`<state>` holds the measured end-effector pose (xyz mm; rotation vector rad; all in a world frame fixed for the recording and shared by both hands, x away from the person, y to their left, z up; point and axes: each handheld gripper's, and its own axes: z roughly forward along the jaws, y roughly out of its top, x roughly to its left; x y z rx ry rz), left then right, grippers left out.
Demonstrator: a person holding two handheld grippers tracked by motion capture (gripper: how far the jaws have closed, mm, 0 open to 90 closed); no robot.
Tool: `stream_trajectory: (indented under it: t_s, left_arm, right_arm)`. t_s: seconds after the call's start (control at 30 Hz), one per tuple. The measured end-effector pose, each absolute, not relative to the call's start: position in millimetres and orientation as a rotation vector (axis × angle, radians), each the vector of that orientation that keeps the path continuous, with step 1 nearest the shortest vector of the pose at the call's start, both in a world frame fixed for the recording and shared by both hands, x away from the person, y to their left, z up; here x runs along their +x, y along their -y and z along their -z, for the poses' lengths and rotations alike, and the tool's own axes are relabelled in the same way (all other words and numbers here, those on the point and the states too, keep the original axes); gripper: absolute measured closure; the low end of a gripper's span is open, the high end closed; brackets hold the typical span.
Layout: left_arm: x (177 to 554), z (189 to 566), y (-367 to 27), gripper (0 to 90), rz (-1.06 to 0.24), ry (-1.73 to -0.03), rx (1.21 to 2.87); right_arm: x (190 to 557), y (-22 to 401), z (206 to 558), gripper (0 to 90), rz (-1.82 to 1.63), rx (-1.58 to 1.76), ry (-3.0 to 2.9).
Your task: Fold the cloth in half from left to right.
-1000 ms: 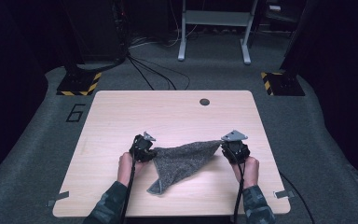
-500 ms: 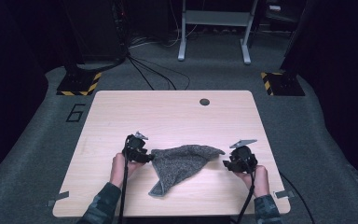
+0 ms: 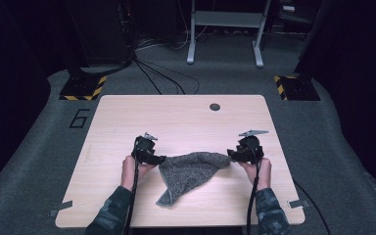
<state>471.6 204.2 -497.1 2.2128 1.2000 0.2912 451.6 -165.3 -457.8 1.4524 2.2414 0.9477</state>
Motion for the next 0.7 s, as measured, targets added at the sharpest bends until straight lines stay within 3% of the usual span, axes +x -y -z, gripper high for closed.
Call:
stream_trajectory:
  t_s: [0.17,0.43,0.6,0.7]
  left_arm:
    - [470,505,-199,36.8,-0.318,-1.183,2.255]
    - [464,508,-196,37.5,-0.390,-1.152,2.262]
    - [461,508,-195,42.7,-0.402,-1.120,2.262]
    - [459,507,-194,50.5,-0.393,-1.099,2.270]
  right_arm:
    - [449,151,490,53.0,-0.767,1.413,-2.343]
    - [448,152,501,53.9,-0.718,1.403,-2.326]
    - [451,157,503,56.8,-0.764,1.400,-2.347]
    - [452,158,503,61.9,-0.780,1.375,-2.380]
